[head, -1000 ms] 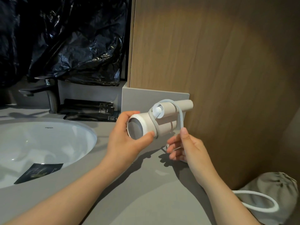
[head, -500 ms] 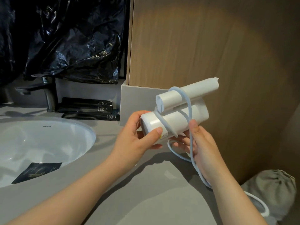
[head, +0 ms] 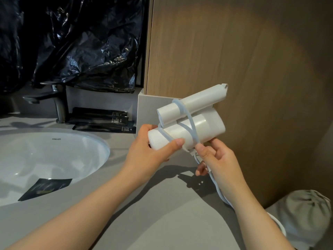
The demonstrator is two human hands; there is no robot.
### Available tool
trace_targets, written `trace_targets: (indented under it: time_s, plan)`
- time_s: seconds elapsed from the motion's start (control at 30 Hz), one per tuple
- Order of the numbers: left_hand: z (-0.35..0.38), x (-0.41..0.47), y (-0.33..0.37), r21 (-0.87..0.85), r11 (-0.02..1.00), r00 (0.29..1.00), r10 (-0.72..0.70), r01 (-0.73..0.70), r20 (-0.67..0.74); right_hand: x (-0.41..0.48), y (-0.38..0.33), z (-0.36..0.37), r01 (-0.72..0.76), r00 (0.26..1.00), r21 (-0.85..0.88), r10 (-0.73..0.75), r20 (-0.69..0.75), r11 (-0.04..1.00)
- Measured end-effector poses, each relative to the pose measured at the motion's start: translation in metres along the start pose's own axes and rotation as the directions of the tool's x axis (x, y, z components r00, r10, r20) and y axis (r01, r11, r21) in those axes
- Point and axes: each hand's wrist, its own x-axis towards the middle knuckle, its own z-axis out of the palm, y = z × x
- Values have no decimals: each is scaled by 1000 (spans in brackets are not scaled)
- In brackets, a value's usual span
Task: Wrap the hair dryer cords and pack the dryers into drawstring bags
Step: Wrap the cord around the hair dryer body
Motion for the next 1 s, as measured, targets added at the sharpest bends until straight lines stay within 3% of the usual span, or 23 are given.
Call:
trace_targets:
  time_s: [0.1,0.2,0.3,0.43,0.53,0.6,0.7,0.77,0.8,0.87,0.9,1.0]
  plan:
    - [-2,3,-3,-163,978,991,-122,130,57,2,-2,-1,10,1000,3,-10,-18,1000]
    - [-3,4,-1,-361,893,950,-185,269,251,4,-5,-6,11,1000,16,-12,12,1000]
    - [-5,4,2,-349,896,936,-165,274,312,2,-6,-6,-2,999,-7,2,55,1000]
    - [-2,3,4,-275,944,969,-125,183,214,2,-3,-6,-4,998,-8,5,57,1000]
    - [-2,1,-1,-15,997,994,83,-82,77,3,-2,-6,1,999,12,-1,34,1000]
    - [-2,-1,-7,213,944,968,243,-252,69,4,-3,-5,6,1000,13,-6,15,1000]
    - [-3,-2,-9,291,903,948,315,-316,51,4,-2,-7,34,999,7,-33,-16,999]
    - [-2,-1,-6,173,948,963,270,-268,13,4,-1,-7,53,999,10,-53,-13,999]
    - [-1,-1,-4,23,978,978,207,-207,-9,4,-1,-7,59,998,21,-59,-1,998]
    - [1,0,-1,-289,957,999,35,-32,4,3,-1,-5,71,997,23,-71,22,997]
    - [0,1,-1,-360,932,999,-33,41,28,3,-1,-4,74,997,4,-74,24,997]
    - [-5,6,-8,-296,945,990,-123,139,73,5,2,-4,72,997,-59,-71,26,996]
